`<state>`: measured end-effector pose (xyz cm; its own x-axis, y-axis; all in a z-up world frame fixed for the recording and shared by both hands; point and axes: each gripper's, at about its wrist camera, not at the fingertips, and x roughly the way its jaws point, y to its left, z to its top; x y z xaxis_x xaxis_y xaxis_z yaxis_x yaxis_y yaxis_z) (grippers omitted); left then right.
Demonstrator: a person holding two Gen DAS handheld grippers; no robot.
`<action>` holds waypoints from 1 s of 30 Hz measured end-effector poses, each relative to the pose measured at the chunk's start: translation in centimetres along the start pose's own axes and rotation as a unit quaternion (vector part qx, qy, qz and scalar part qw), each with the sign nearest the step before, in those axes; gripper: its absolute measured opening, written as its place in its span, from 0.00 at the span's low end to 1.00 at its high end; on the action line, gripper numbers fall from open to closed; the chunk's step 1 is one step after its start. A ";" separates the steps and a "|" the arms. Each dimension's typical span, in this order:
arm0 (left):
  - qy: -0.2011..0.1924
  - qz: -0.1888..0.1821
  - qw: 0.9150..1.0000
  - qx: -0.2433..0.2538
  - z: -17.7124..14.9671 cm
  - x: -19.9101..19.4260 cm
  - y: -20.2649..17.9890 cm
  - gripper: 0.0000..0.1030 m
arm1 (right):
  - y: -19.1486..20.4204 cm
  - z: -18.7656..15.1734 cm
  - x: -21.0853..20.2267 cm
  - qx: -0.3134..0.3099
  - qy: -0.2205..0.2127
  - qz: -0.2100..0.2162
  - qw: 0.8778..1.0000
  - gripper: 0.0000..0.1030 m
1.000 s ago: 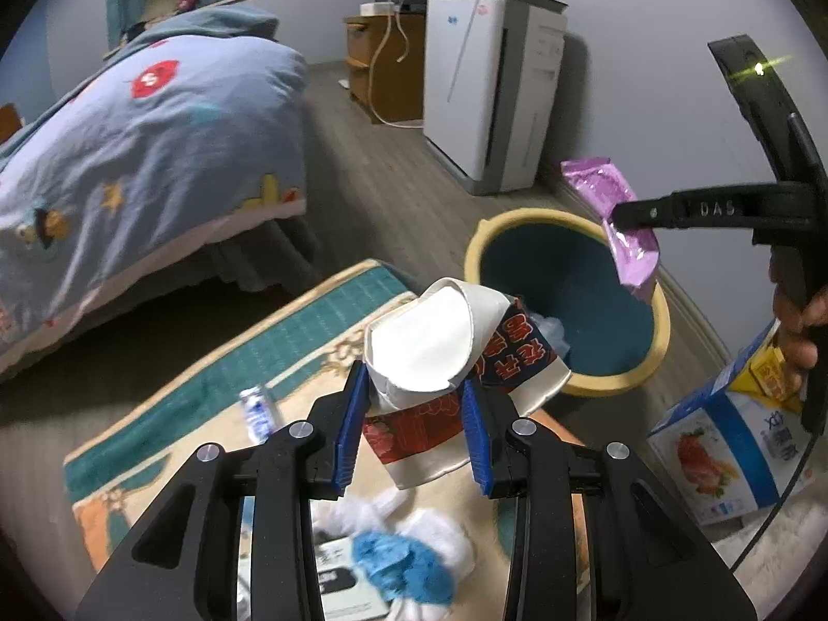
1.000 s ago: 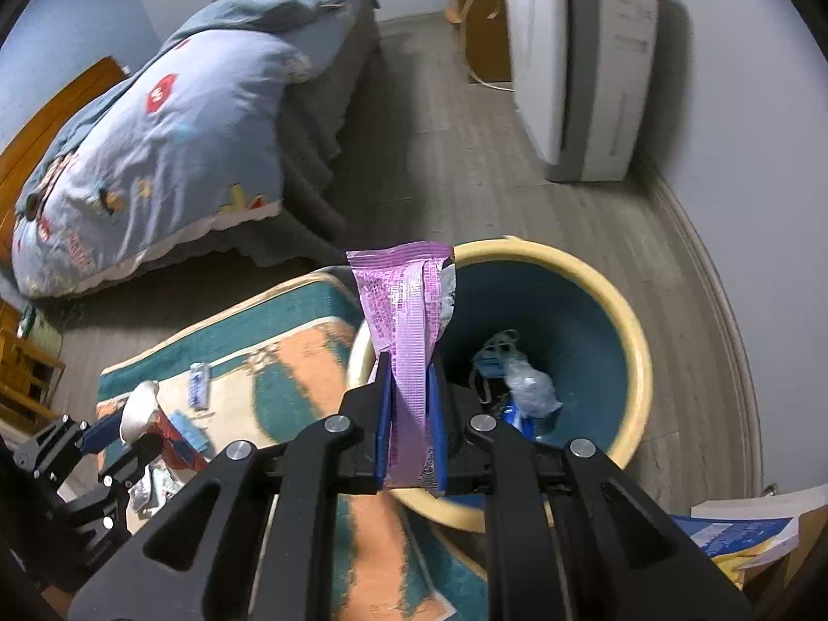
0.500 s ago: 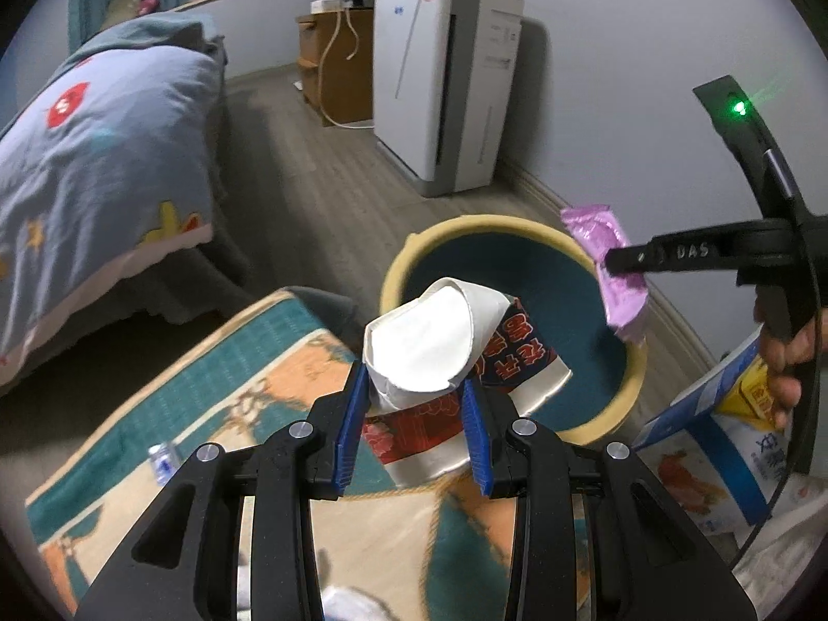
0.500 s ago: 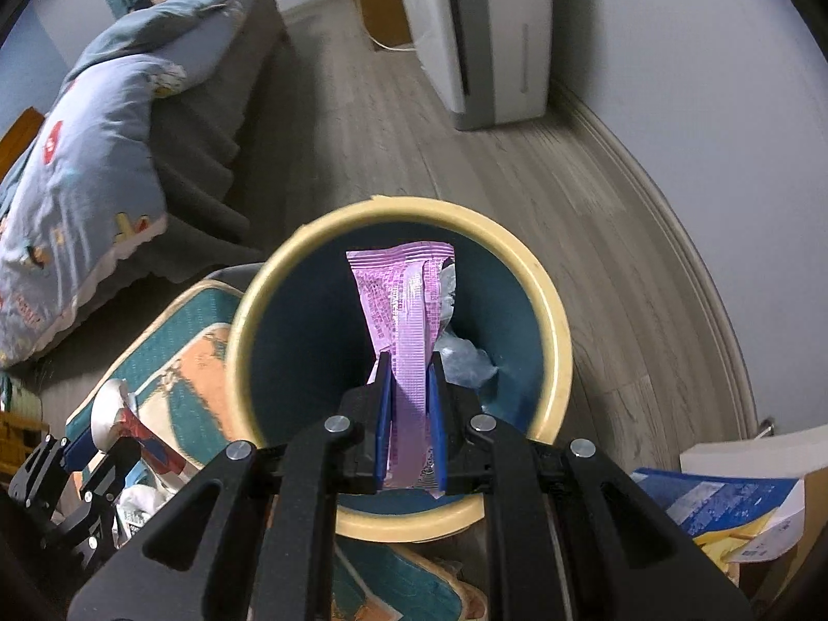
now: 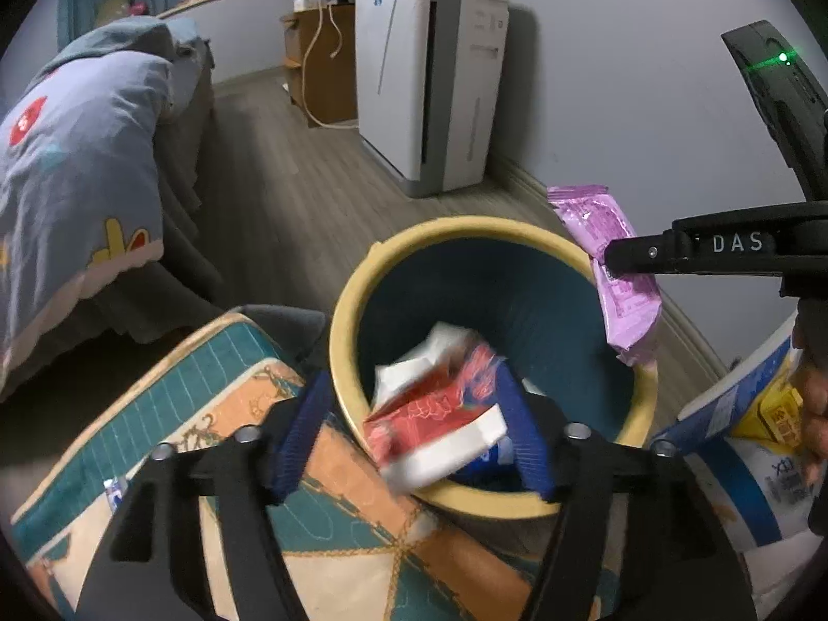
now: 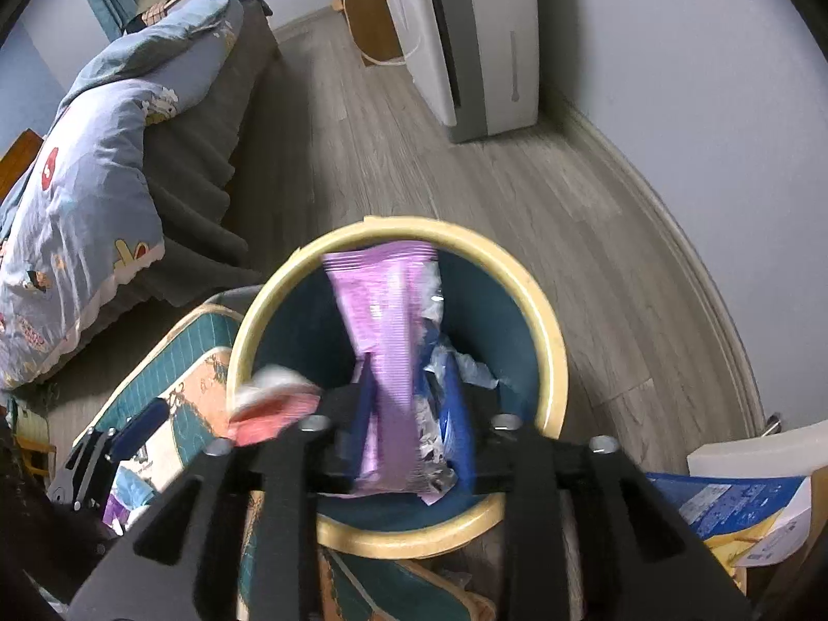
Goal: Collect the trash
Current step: 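Carry the cup and pink wrapper over the wastebasket and open both tools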
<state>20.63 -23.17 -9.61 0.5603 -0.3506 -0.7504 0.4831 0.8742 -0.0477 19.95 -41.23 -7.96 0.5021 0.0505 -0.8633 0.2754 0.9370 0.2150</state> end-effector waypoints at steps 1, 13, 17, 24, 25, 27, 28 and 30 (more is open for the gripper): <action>0.000 -0.001 1.000 -0.003 0.1 0.0 0.1 0.66 | -0.1 0.1 -0.1 0.002 -0.003 -0.002 1.000 0.36; -0.015 0.037 0.999 -0.018 -0.4 -3.0 2.7 0.87 | 0.7 0.7 -1.2 0.016 -0.023 -0.004 1.000 0.94; -0.019 0.053 0.998 -0.017 -0.6 -5.5 4.0 0.88 | 2.0 0.8 -1.7 0.009 -0.024 0.002 1.000 0.94; -0.024 0.087 0.995 -0.035 -1.4 -11.7 7.6 0.89 | 5.5 0.6 -2.9 -0.021 -0.033 0.029 0.999 0.94; -0.023 0.092 0.995 -0.039 -1.6 -12.4 8.1 0.90 | 6.2 0.4 -3.1 -0.027 -0.035 0.034 0.998 0.94; -0.023 0.100 0.993 -0.055 -2.2 -14.3 9.6 0.90 | 7.5 0.2 -3.4 -0.041 -0.036 0.043 0.998 0.94; -0.023 0.103 0.992 -0.063 -2.6 -15.1 10.2 0.90 | 8.3 0.0 -3.6 -0.052 -0.037 0.047 0.997 0.94; -0.027 0.114 0.990 -0.079 -3.8 -16.8 11.4 0.91 | 9.7 -0.5 -3.8 -0.070 -0.038 0.050 0.996 0.94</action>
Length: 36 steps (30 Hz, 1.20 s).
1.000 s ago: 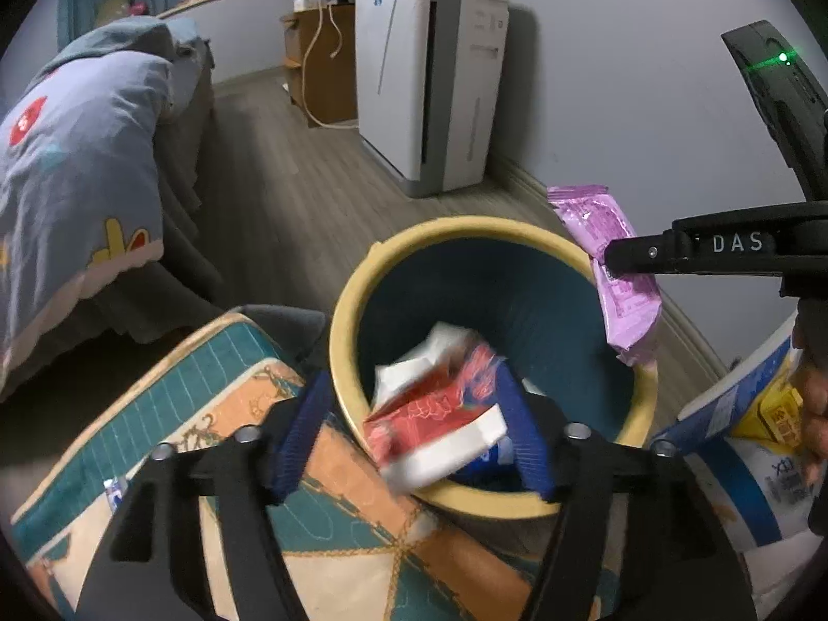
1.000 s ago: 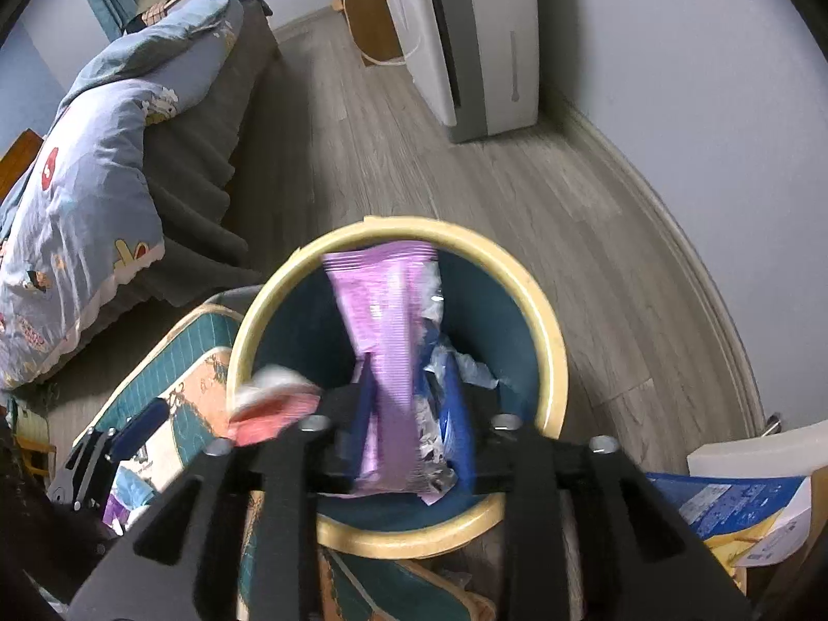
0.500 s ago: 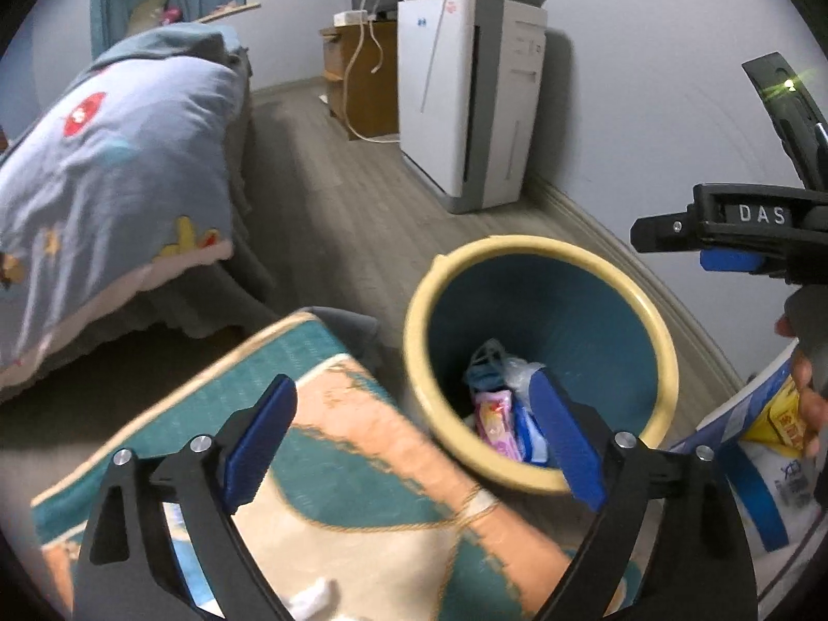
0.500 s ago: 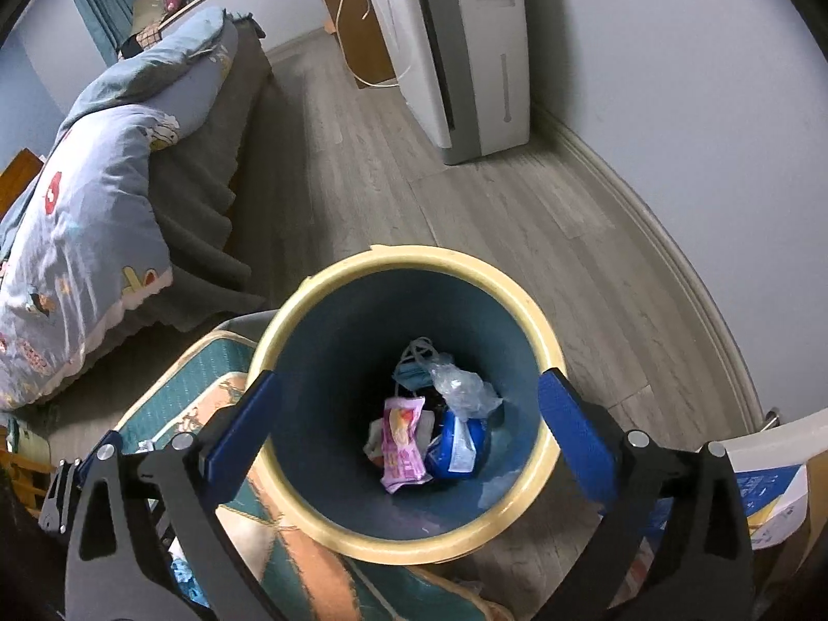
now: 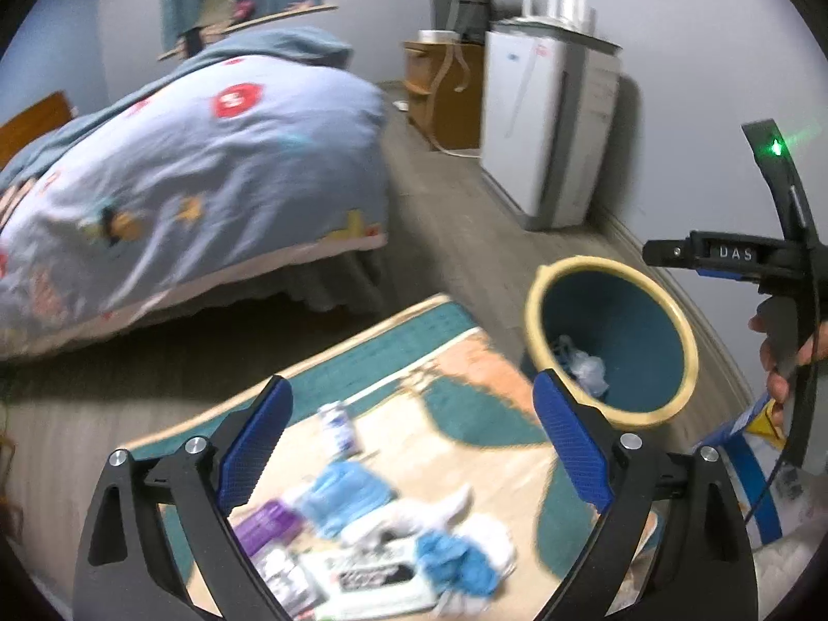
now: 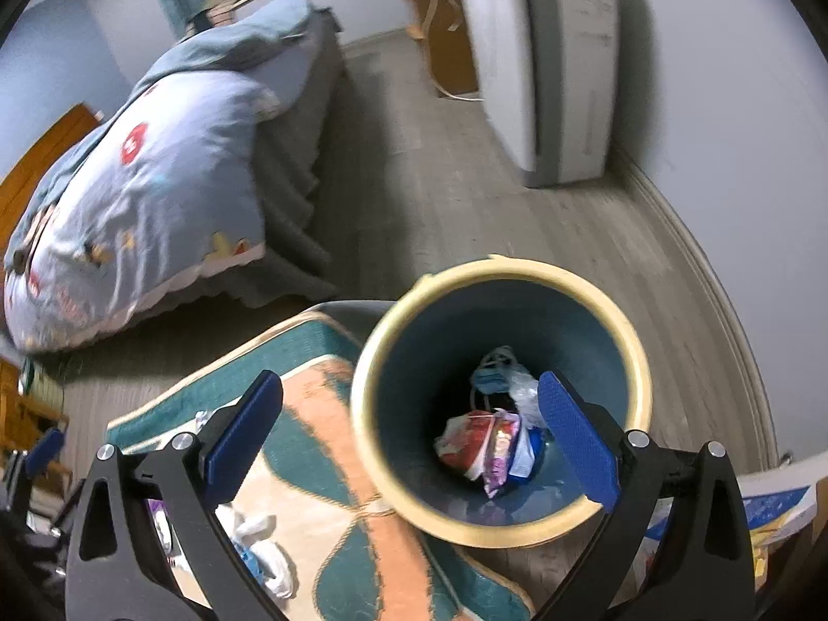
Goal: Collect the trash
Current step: 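Carry the cup and pink wrapper over the wastebasket and open both tools, then move both open tools back over the trash on the cushion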
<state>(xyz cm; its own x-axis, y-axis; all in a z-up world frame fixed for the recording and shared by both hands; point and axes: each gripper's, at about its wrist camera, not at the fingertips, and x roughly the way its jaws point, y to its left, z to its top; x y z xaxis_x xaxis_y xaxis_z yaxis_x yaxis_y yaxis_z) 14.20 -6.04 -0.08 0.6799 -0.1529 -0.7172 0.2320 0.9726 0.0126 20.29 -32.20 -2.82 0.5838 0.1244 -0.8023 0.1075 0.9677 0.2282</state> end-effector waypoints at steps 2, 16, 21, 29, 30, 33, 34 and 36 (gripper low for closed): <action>-0.005 0.014 1.000 -0.016 -1.4 -0.9 1.6 0.91 | 1.4 -0.3 0.0 -0.016 0.002 0.005 1.000 0.94; 0.026 0.066 0.997 -0.039 -4.7 -0.6 8.6 0.91 | 9.5 -4.4 2.4 -0.108 0.056 0.032 0.992 0.94; 0.042 0.082 0.995 -0.037 -6.0 -0.3 10.8 0.91 | 11.4 -6.8 4.4 -0.128 0.095 0.031 0.987 0.94; 0.085 0.086 0.992 -0.041 -8.9 0.8 13.4 0.91 | 14.5 -9.8 6.6 -0.153 0.138 0.026 0.978 0.94; 0.089 0.086 0.992 -0.040 -9.2 0.9 13.6 0.91 | 14.8 -10.0 6.7 -0.156 0.139 0.027 0.977 0.94; 0.102 0.076 0.991 -0.043 -10.2 1.3 14.2 0.91 | 15.8 -10.8 7.0 -0.171 0.143 0.026 0.975 0.94; 0.107 0.070 0.991 -0.046 -10.6 1.4 14.3 0.91 | 16.0 -10.8 7.1 -0.175 0.145 0.025 0.974 0.94; 0.121 0.058 0.990 -0.050 -11.5 2.0 14.6 0.91 | 16.4 -11.2 7.4 -0.181 0.150 0.024 0.972 0.94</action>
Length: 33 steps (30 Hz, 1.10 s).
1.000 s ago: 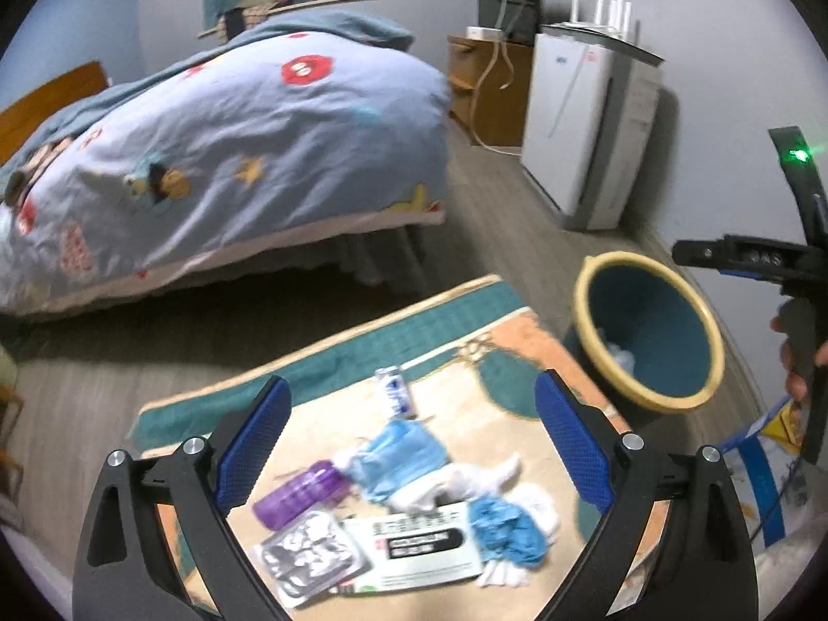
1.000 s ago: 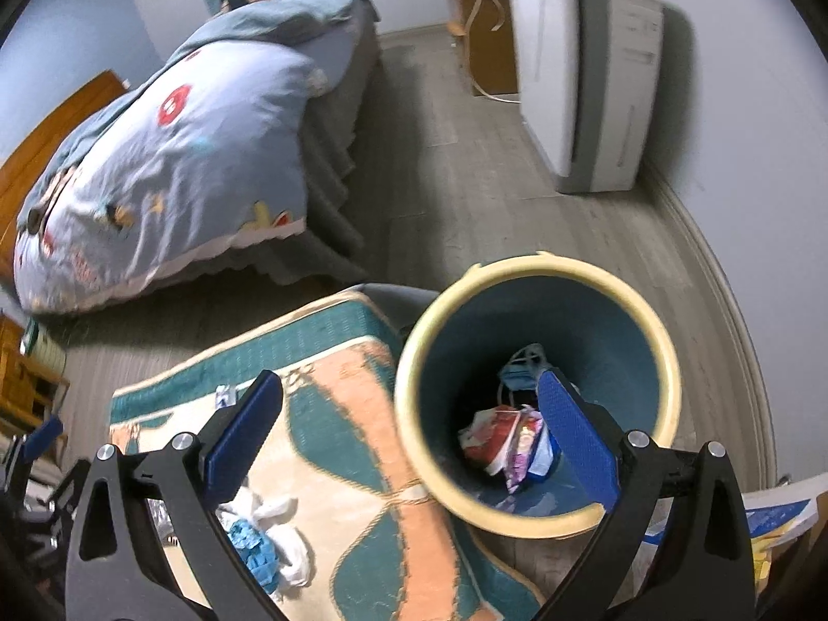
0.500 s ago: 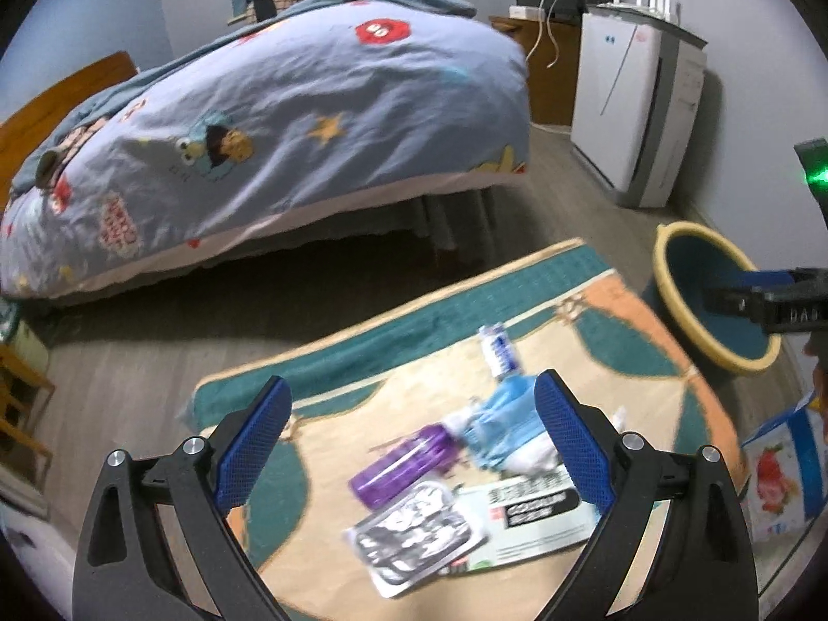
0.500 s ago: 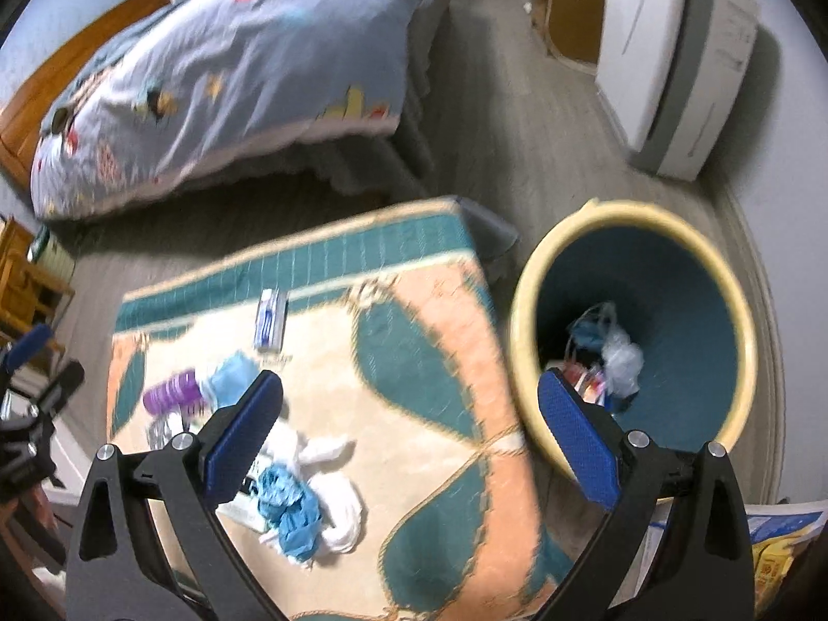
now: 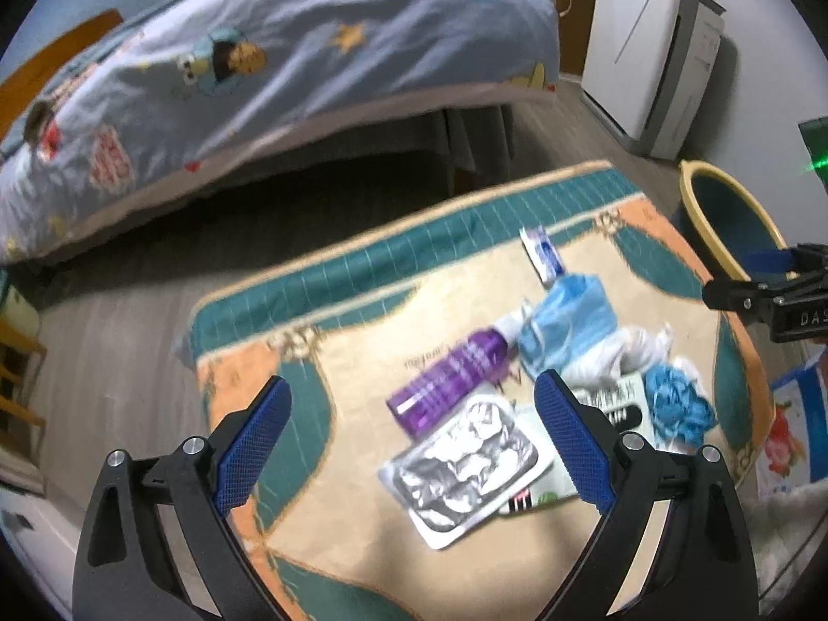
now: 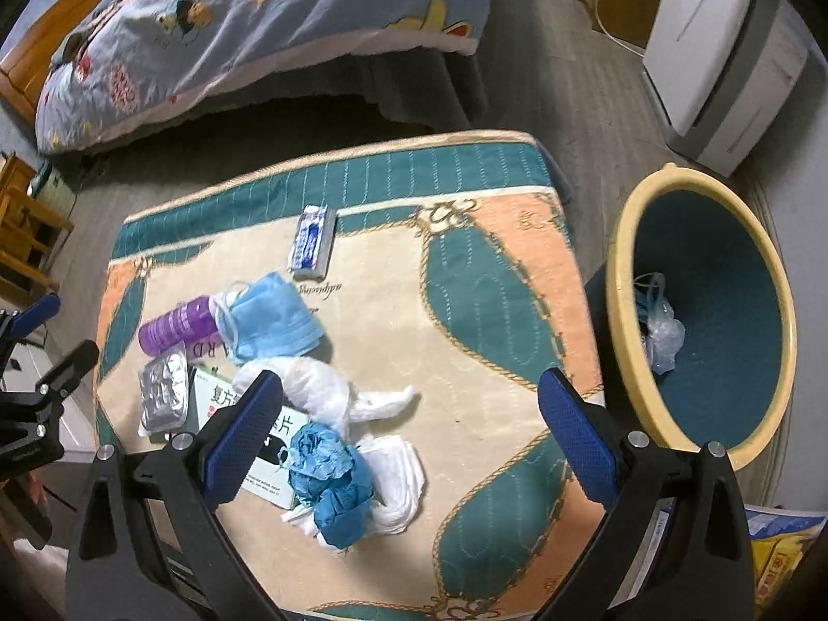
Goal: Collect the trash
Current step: 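Move both open tools back over the trash on the cushion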
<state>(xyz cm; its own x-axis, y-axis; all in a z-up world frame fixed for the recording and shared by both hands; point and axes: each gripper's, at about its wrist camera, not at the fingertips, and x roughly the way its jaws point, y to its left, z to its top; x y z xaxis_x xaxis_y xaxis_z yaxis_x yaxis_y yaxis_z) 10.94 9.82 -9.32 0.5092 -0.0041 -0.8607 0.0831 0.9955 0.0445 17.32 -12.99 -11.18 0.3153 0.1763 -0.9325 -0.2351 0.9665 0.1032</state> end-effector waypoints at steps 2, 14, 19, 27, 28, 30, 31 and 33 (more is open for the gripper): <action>0.017 -0.007 1.000 0.009 -0.8 0.9 -0.3 0.91 | 0.3 -0.1 0.3 -0.005 0.005 -0.003 1.000 0.94; 0.110 -0.053 0.988 0.096 -3.9 4.9 -4.1 0.91 | 1.3 -0.1 1.3 -0.015 0.019 0.004 1.000 0.94; 0.125 -0.051 0.987 0.087 -4.1 5.8 -3.5 0.88 | 2.0 -0.3 2.7 -0.034 0.023 0.029 0.999 0.94; 0.126 -0.072 0.987 0.065 -3.7 6.3 -2.6 0.70 | 4.5 -1.2 5.9 -0.095 0.054 0.039 0.993 0.89; 0.125 -0.076 0.987 0.061 -3.5 6.4 -2.5 0.68 | 4.7 -1.3 6.3 -0.097 0.059 0.040 0.993 0.80; 0.117 -0.079 0.988 0.058 -3.1 6.1 -2.4 0.57 | 4.9 -1.4 6.8 -0.097 0.071 0.047 0.992 0.58; 0.114 -0.080 0.989 0.057 -2.9 6.0 -2.4 0.53 | 5.0 -1.4 7.0 -0.095 0.078 0.055 0.991 0.48; 0.109 -0.081 0.989 0.052 -2.4 5.7 -2.3 0.36 | 5.0 -1.2 6.8 -0.092 0.082 0.063 0.990 0.35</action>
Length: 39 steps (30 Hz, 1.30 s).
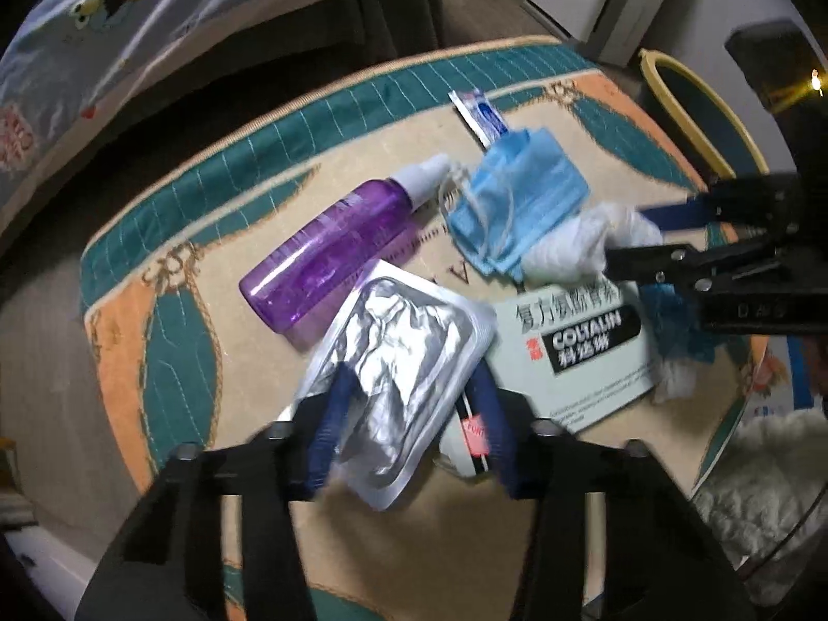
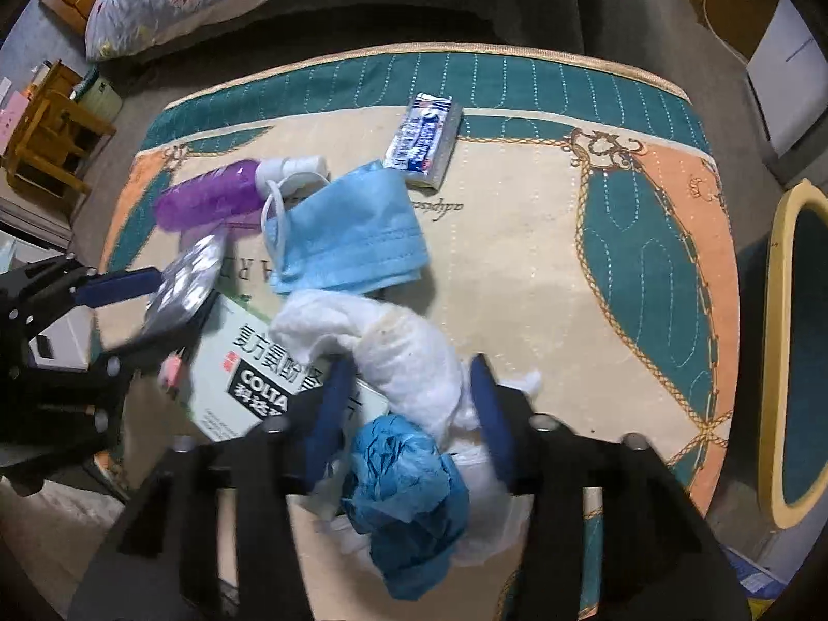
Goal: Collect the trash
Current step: 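Move both open tools back over the trash on the cushion, then grasp the blue face mask with the left tool while the right tool grasps the white tissue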
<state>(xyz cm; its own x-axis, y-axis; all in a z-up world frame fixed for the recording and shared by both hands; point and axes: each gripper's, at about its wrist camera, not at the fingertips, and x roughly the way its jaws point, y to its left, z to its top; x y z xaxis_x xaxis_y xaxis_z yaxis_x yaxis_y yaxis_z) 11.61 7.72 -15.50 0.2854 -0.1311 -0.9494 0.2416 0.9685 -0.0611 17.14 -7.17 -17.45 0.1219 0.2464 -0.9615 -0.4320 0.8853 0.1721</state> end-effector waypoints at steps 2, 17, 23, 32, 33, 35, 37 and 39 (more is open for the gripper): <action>-0.010 0.000 1.000 0.002 0.3 -0.6 0.0 0.31 | -0.1 0.1 -0.4 0.002 -0.004 0.005 1.000 0.32; -0.054 0.071 0.995 -0.036 2.2 -1.7 1.9 0.29 | -1.5 0.4 -1.6 0.027 -0.020 0.009 0.999 0.29; -0.038 0.073 0.996 -0.021 2.6 -0.8 1.6 0.32 | -1.6 0.4 -1.8 0.030 -0.022 0.016 0.999 0.29; -0.060 0.040 0.997 -0.022 3.7 -1.2 0.4 0.51 | -2.8 0.9 -3.4 0.052 -0.045 0.024 0.997 0.25; -0.064 0.037 0.997 -0.017 4.1 -1.3 -0.1 0.52 | -3.0 1.0 -3.7 0.058 -0.049 0.027 0.997 0.25; -0.067 0.031 0.997 -0.004 4.6 -1.0 -1.1 0.52 | -3.7 1.2 -4.9 0.076 -0.062 0.038 0.994 0.25; -0.064 0.028 0.998 0.008 5.3 -0.2 -2.2 0.52 | -4.3 1.3 -6.0 0.082 -0.074 0.035 0.993 0.25; -0.061 0.025 0.997 0.025 5.9 0.6 -3.3 0.52 | -5.1 1.3 -6.8 0.094 -0.083 0.035 0.991 0.25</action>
<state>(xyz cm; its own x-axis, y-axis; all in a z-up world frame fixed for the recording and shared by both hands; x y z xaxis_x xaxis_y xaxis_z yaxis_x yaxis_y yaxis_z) 16.42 3.25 -14.04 0.4088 -0.1108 -0.9059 0.2698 0.9629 0.0040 19.70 -12.80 -11.52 0.2502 0.3576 -0.8997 -0.2727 0.9177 0.2889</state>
